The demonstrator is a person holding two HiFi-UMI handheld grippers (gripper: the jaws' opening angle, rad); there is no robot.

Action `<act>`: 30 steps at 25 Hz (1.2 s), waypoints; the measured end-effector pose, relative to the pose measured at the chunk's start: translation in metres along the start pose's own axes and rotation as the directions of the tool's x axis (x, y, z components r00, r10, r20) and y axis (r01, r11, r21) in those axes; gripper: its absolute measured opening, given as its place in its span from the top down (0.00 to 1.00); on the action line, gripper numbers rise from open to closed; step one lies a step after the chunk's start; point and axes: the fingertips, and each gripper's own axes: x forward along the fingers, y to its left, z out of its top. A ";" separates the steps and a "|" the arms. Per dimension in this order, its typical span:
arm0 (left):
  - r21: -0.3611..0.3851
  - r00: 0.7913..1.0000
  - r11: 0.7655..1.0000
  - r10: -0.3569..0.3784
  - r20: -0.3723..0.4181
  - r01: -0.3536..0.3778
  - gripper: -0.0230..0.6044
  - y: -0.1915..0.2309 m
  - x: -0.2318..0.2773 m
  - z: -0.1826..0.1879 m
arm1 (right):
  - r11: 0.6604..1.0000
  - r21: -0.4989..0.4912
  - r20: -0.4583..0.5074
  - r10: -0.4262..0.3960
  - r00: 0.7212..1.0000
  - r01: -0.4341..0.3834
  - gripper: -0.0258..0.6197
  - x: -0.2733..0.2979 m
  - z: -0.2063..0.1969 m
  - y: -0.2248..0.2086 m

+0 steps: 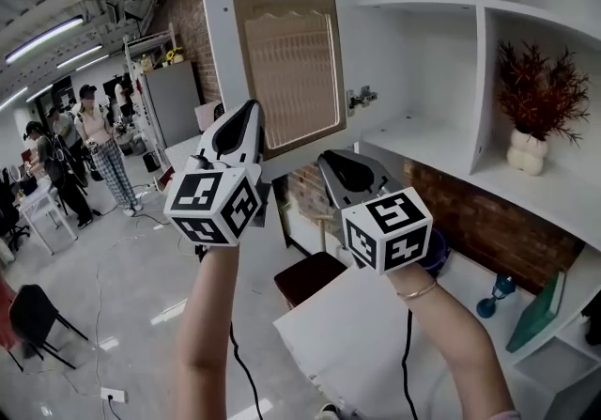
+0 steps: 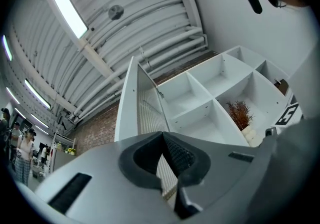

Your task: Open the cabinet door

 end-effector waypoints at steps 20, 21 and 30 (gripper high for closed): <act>-0.204 0.957 0.967 -0.198 -0.211 0.155 0.96 -0.153 -0.062 -0.145 | 0.973 0.057 -0.167 -0.212 0.963 0.224 0.97 -0.172 -0.074 -0.059; -0.210 0.954 0.964 -0.207 -0.215 0.162 0.96 -0.161 -0.065 -0.149 | 0.970 0.060 -0.175 -0.221 0.960 0.234 0.97 -0.181 -0.077 -0.059; -0.249 0.922 0.945 -0.280 -0.268 0.214 0.96 -0.223 -0.101 -0.187 | 0.931 0.088 -0.280 -0.319 0.905 0.355 0.97 -0.263 -0.119 -0.059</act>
